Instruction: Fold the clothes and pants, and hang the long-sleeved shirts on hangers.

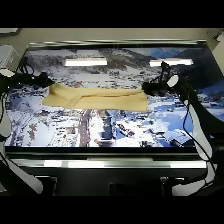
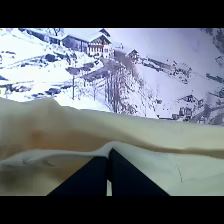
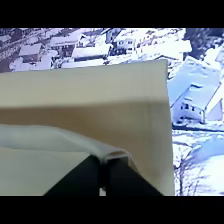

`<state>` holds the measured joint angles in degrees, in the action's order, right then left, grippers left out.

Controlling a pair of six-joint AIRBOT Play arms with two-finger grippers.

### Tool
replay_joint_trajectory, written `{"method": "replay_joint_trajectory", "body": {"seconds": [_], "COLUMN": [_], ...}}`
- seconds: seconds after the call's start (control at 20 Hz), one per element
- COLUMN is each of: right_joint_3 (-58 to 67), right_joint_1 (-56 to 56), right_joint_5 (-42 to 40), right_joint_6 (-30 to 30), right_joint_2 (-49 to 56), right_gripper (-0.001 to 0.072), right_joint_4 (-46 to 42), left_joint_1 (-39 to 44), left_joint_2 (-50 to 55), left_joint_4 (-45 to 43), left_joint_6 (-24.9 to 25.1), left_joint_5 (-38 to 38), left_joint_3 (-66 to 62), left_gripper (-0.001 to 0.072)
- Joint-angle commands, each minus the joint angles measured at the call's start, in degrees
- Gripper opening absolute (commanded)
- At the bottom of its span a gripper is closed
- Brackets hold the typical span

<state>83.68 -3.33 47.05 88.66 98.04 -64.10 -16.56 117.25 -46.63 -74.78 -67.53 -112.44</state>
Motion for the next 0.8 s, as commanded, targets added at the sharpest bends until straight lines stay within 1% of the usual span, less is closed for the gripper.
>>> {"method": "replay_joint_trajectory", "body": {"seconds": [0.0,0.05,0.1,0.15,0.2,0.25,0.35,0.4,0.5,0.55,0.65,0.75], "right_joint_3": [0.6,0.7,0.7,0.8,0.8,0.8,0.8,0.8,0.8,0.8,0.8,0.8], "right_joint_1": [0.0,0.0,0.1,0.5,1.5,3.0,7.2,9.4,11.8,12.2,12.5,12.5], "right_joint_5": [-0.8,-1.1,-1.0,-0.1,1.4,3.3,7.7,10.0,13.0,13.6,14.1,13.9], "right_joint_6": [1.8,2.7,2.9,2.9,3.3,4.7,8.4,6.7,1.7,0.2,-3.2,-6.9], "right_joint_2": [3.7,3.8,3.6,3.2,2.4,1.7,0.3,0.1,0.5,1.0,2.6,4.4], "right_gripper": [0.0111,0.0223,0.0292,0.032,0.0326,0.0369,0.0637,0.0686,0.0687,0.0693,0.0701,0.0702], "right_joint_4": [-0.7,-1.5,-2.0,-2.4,-2.7,-2.6,-1.1,1.4,5.4,6.2,8.2,11.8], "left_joint_1": [0.4,0.2,0.0,-0.3,-0.9,-1.4,-2.3,-2.5,-1.9,-1.4,0.2,1.5], "left_joint_2": [3.9,4.3,4.2,4.0,3.8,3.4,1.1,-0.5,-4.1,-5.8,-8.8,-11.3], "left_joint_4": [-0.4,-0.4,-0.5,-0.8,-1.2,-1.7,-4.4,-5.9,-10.7,-13.8,-19.3,-22.4], "left_joint_6": [-0.8,-1.3,-1.3,-1.4,-1.7,-2.2,-4.3,-4.3,-5.4,-6.6,-7.1,-8.0], "left_joint_5": [1.6,2.1,2.5,2.4,1.9,1.1,-0.5,-1.8,-5.4,-7.2,-10.4,-12.7], "left_joint_3": [-1.5,-1.5,-1.5,-2.0,-3.1,-4.5,-6.2,-6.2,-6.2,-6.1,-6.0,-6.0], "left_gripper": [0.0147,0.0368,0.0495,0.0524,0.0525,0.0542,0.0542,0.0542,0.0542,0.0543,0.0544,0.0563]}}
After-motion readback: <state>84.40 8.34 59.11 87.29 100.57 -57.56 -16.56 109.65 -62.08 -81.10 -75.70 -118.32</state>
